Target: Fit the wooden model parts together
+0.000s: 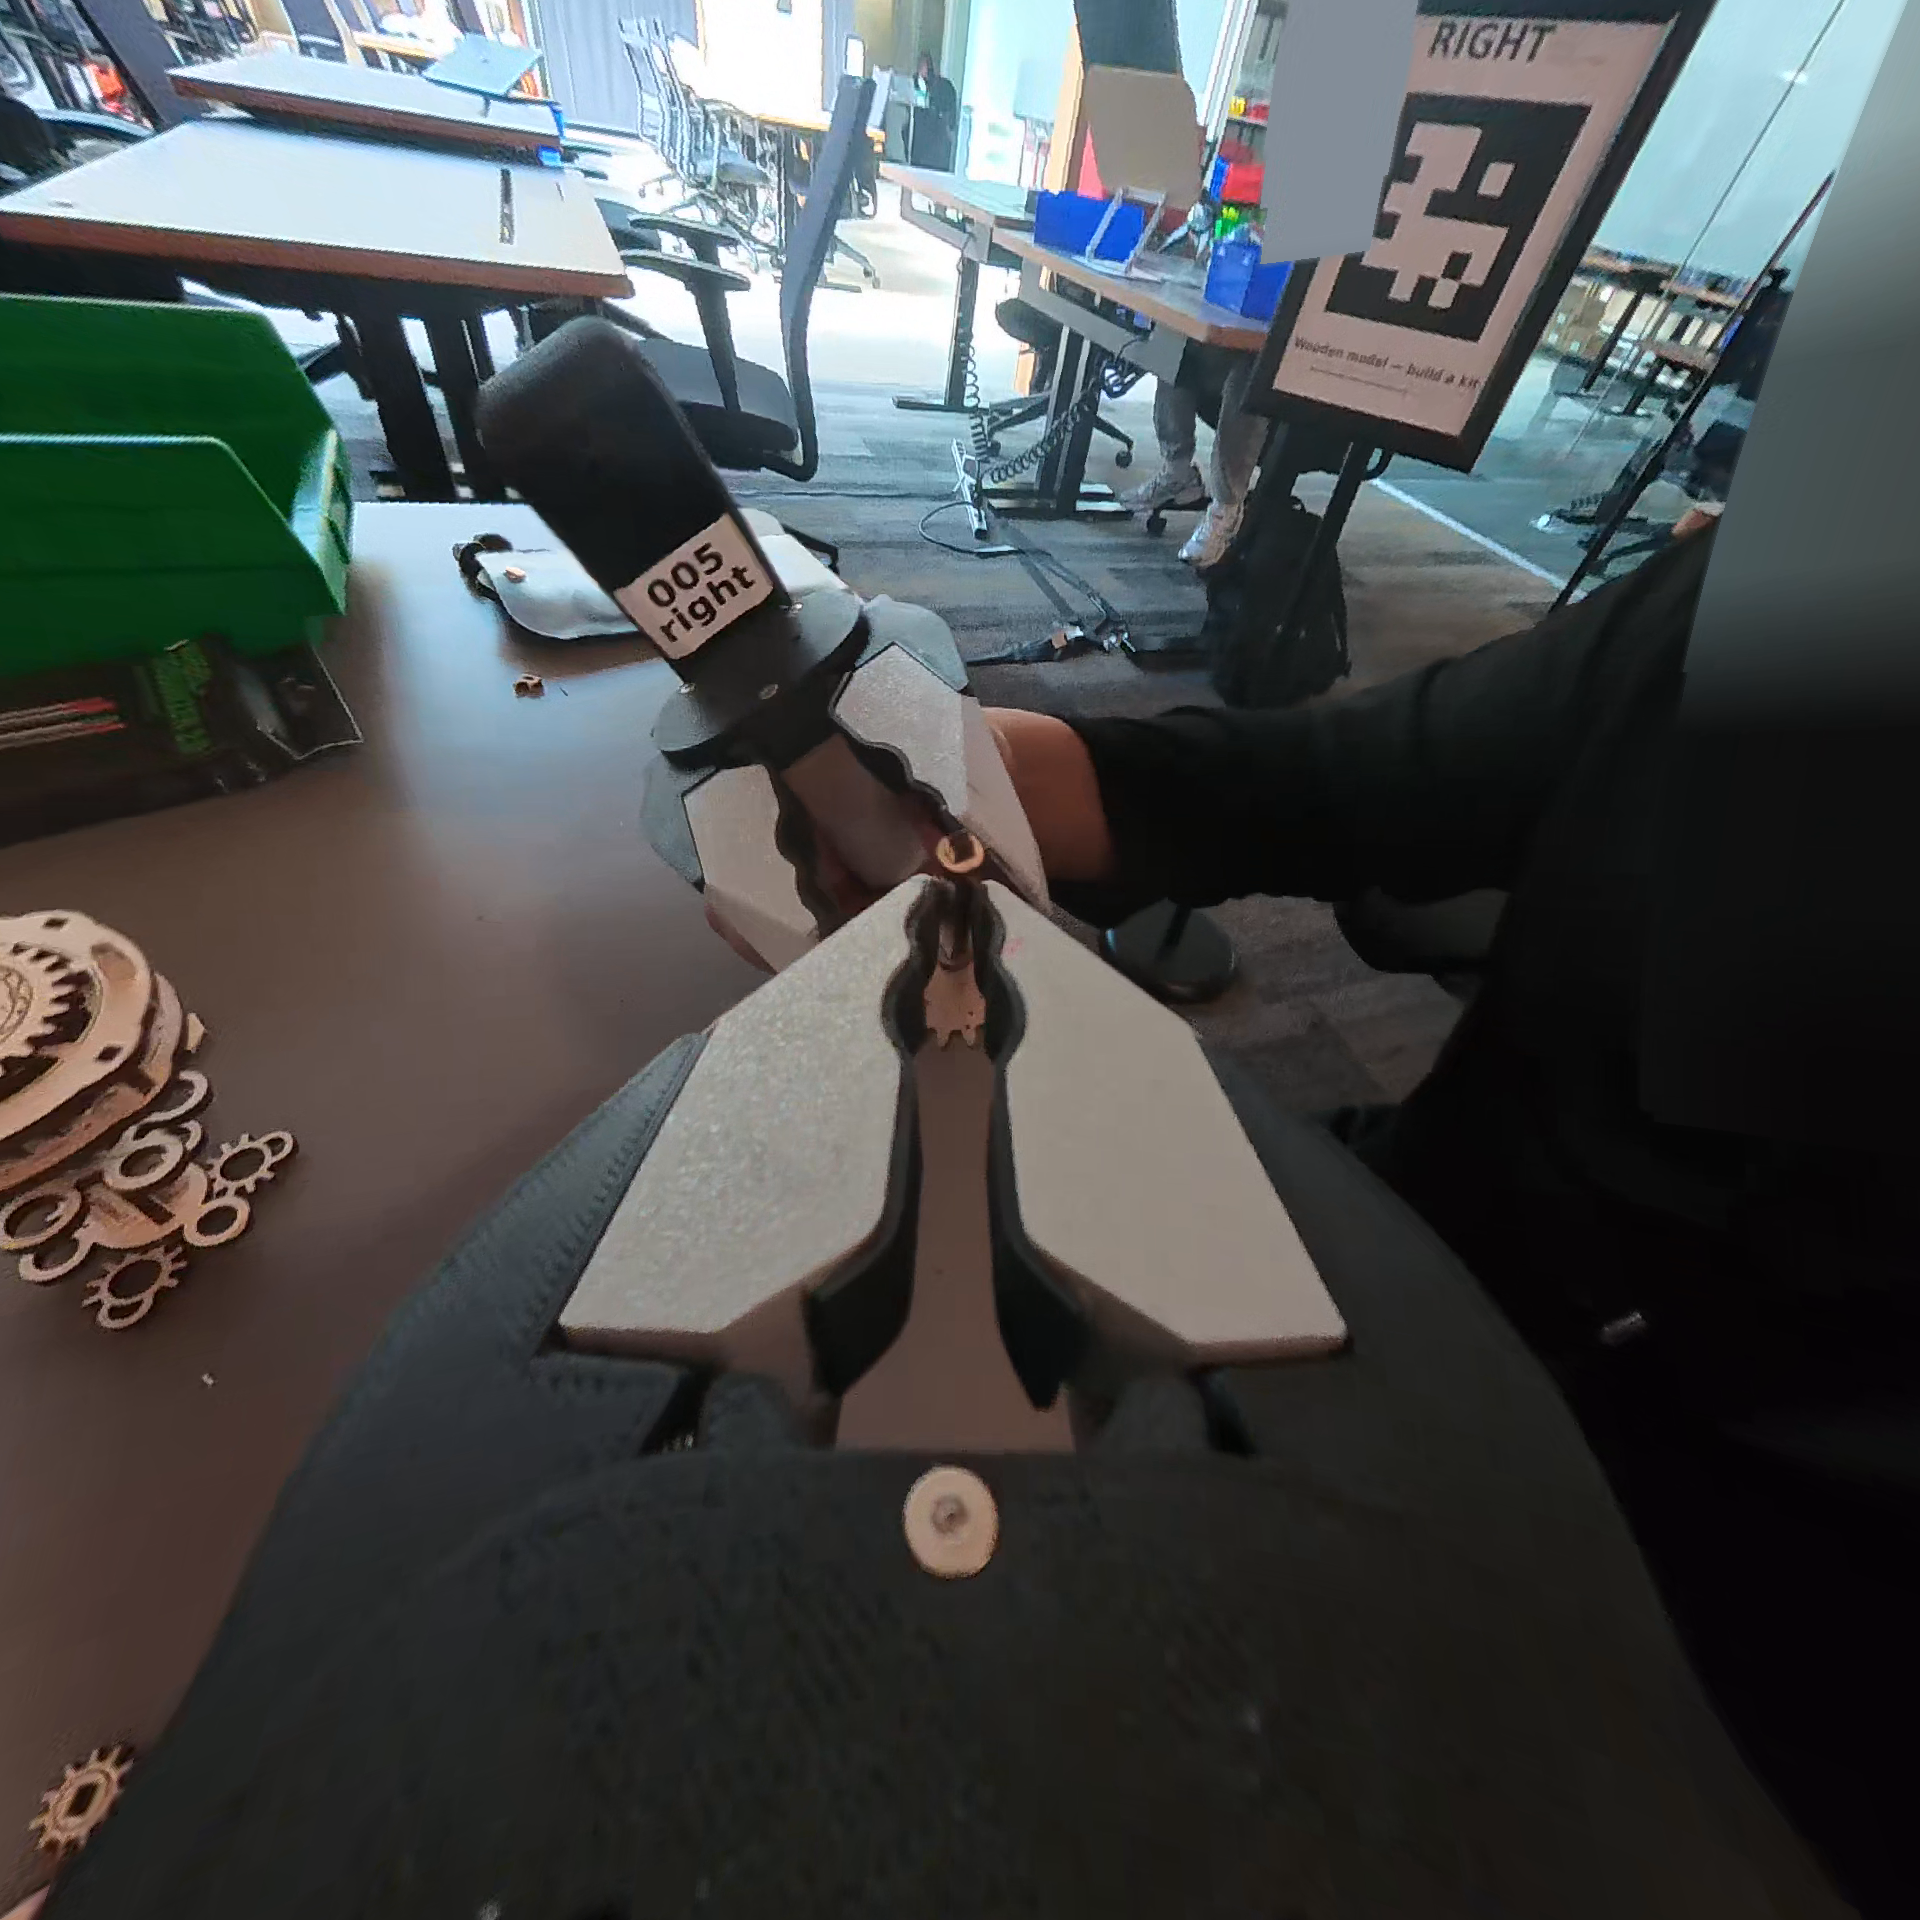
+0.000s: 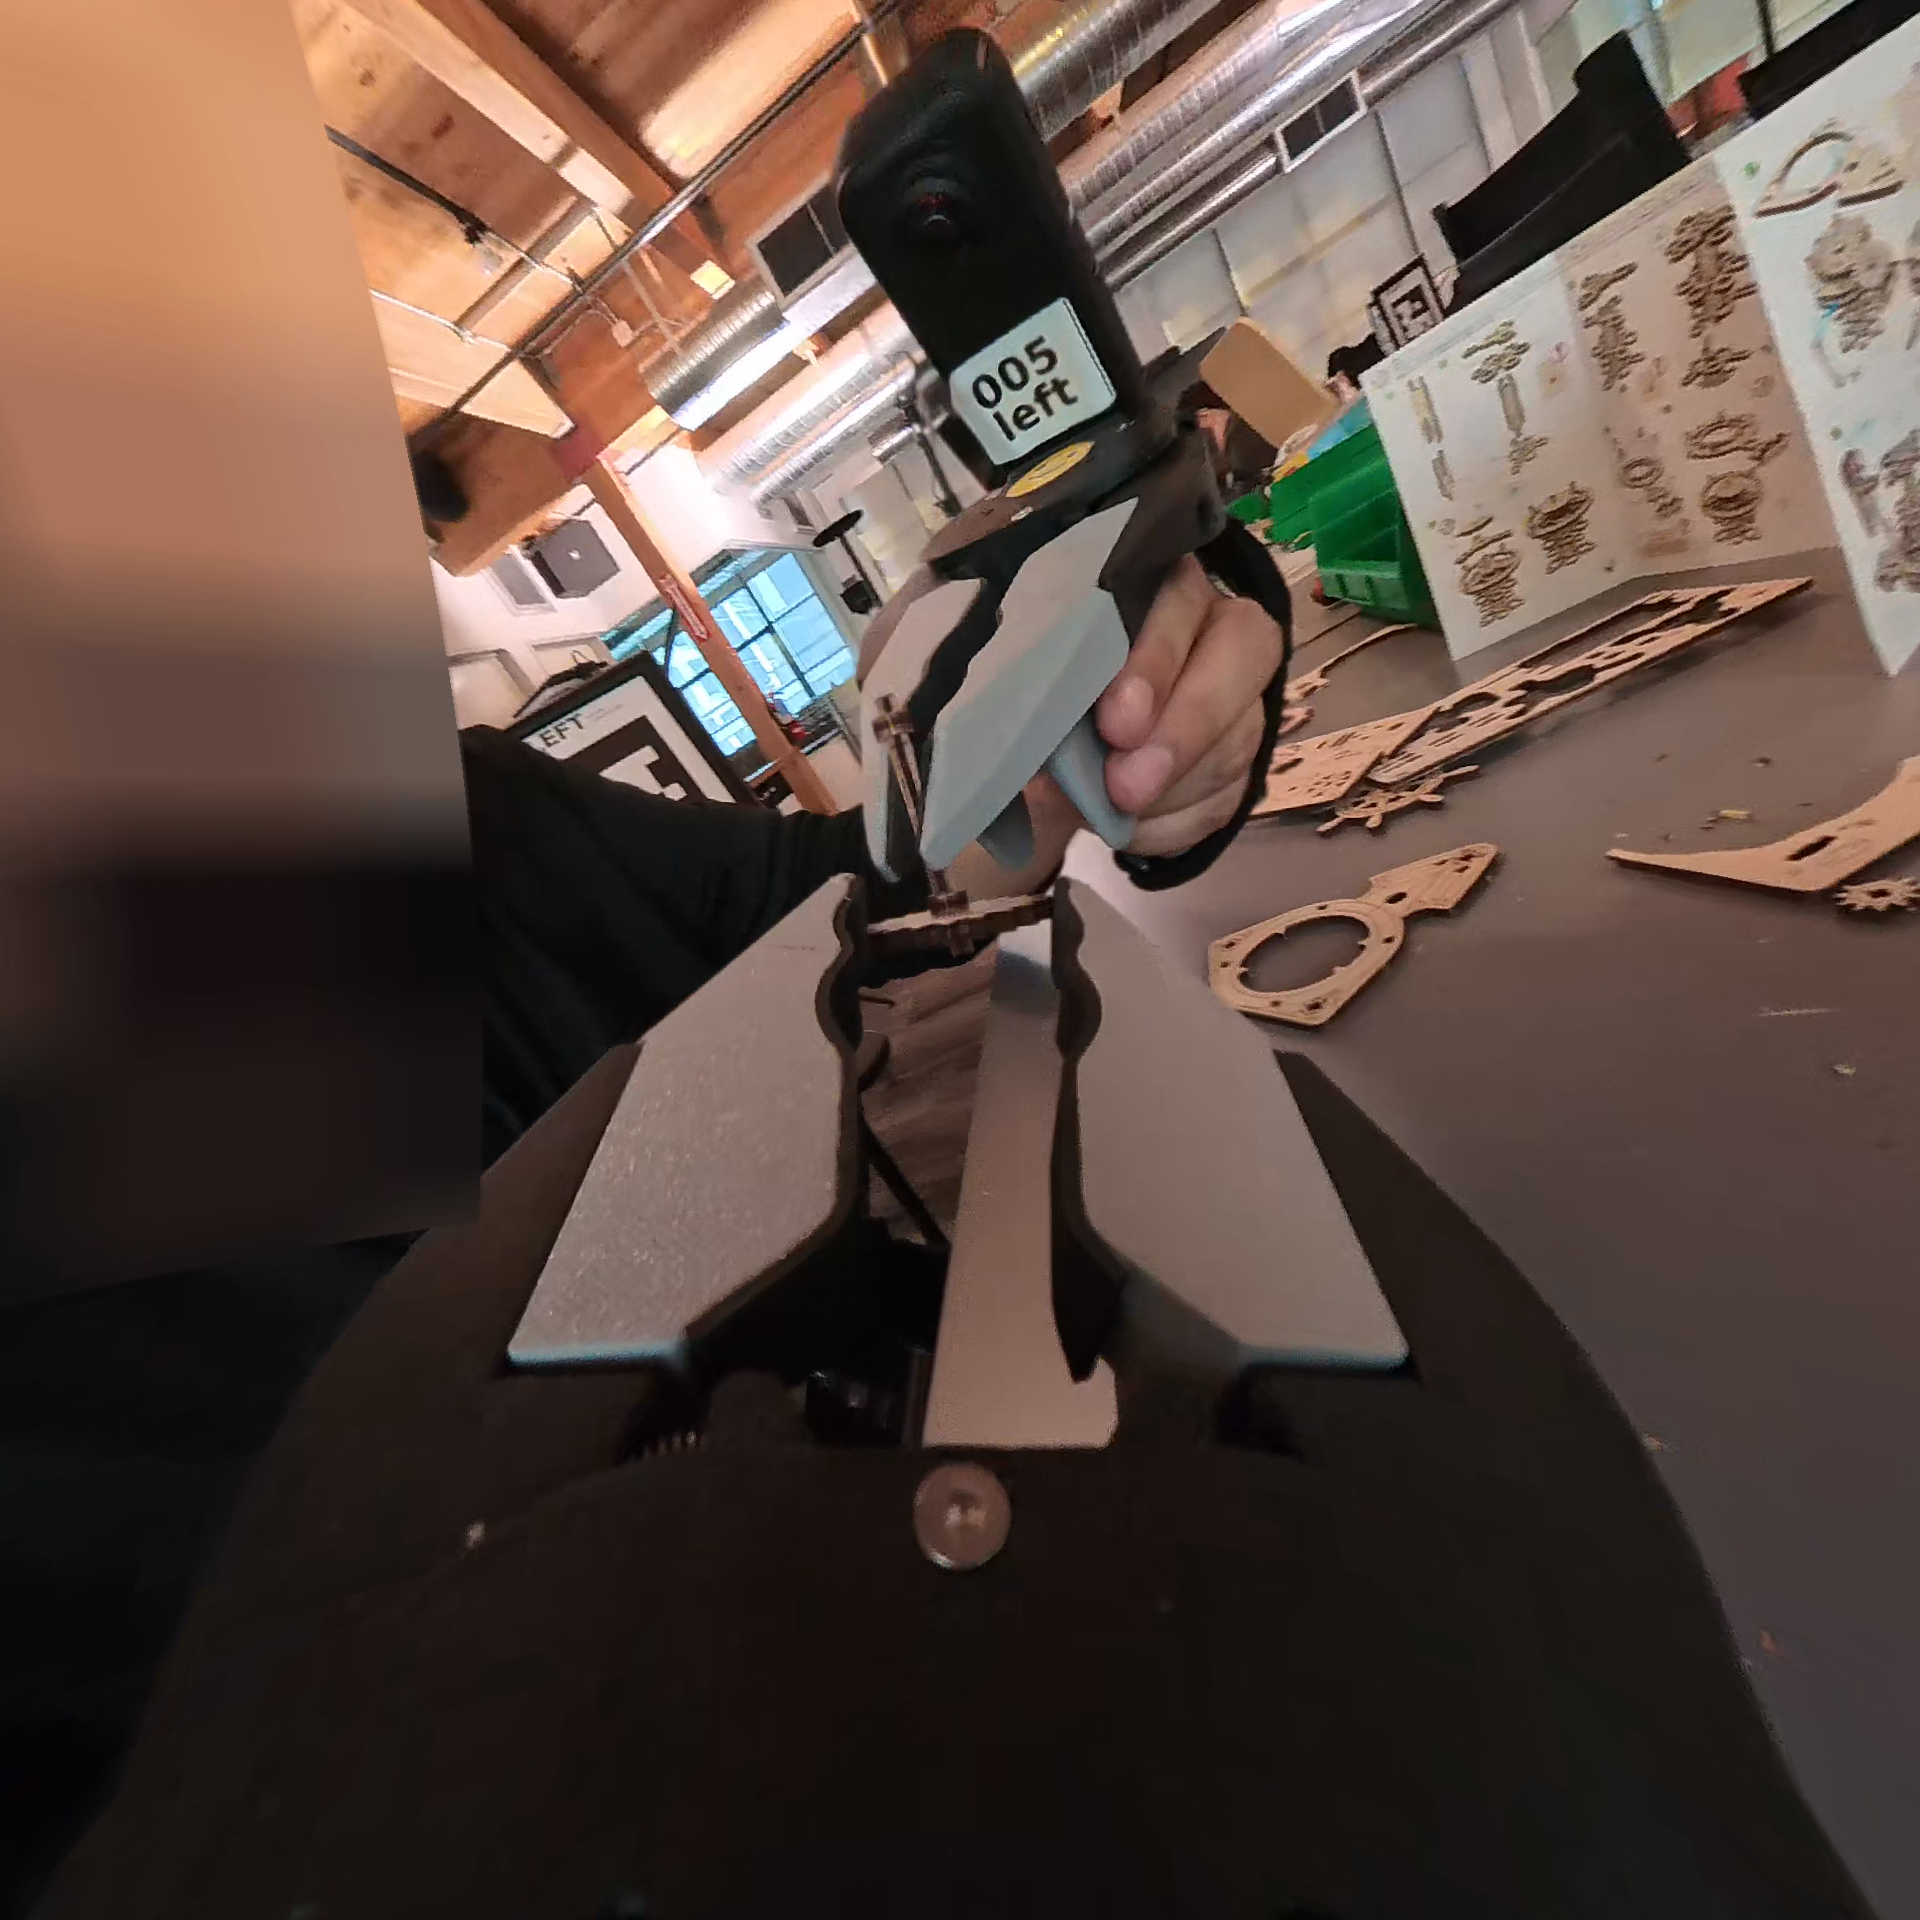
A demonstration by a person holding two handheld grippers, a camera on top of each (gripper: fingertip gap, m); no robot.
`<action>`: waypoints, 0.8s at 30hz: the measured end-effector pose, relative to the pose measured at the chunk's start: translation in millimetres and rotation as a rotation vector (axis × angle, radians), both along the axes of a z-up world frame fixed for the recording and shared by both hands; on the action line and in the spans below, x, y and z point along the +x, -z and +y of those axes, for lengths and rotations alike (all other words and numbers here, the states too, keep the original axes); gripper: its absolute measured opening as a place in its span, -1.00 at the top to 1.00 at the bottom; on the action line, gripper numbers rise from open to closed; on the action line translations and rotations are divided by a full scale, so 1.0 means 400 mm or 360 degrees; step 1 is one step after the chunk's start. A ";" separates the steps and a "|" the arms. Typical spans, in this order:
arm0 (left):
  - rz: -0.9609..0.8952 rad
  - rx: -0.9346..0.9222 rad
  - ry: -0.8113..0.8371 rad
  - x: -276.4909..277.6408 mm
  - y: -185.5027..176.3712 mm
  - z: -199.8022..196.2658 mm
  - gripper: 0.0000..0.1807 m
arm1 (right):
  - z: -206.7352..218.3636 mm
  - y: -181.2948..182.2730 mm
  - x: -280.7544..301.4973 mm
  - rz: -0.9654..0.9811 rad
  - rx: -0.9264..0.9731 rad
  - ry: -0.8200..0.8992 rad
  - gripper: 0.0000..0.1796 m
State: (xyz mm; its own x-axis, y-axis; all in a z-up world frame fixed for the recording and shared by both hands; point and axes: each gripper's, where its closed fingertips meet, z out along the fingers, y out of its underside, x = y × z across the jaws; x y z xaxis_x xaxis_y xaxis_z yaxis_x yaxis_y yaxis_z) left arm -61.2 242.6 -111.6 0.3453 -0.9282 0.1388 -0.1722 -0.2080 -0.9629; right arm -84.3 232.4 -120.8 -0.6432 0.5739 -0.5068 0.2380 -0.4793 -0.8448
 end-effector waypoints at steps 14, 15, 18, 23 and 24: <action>-0.0345 -0.0784 -0.0211 -0.093 0.117 0.092 0.98 | 0.128 0.164 0.019 -0.0629 0.0661 0.0645 0.60; -0.0449 -0.0835 -0.0174 -0.092 0.106 0.091 0.99 | 0.119 0.189 0.023 -0.0703 0.0774 0.0677 0.59; -0.0762 -0.0946 -0.0054 -0.095 0.064 0.089 0.99 | 0.087 0.239 0.026 -0.0818 0.1056 0.0734 0.64; -0.0996 -0.1045 0.0043 -0.098 0.038 0.083 0.99 | 0.065 0.276 0.004 -0.0912 0.1126 0.0720 0.64; -0.1016 -0.1053 0.0047 -0.100 0.036 0.083 0.99 | 0.056 0.281 0.000 -0.0926 0.1128 0.0685 0.63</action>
State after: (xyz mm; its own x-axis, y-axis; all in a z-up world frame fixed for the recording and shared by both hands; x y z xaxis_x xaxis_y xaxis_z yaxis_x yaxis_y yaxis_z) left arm -101.1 275.8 -126.0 -0.0022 -0.5990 0.8007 0.3370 -0.7543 -0.5634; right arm -84.5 254.8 -233.3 -0.0725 0.9891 -0.1280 0.6286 -0.0543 -0.7758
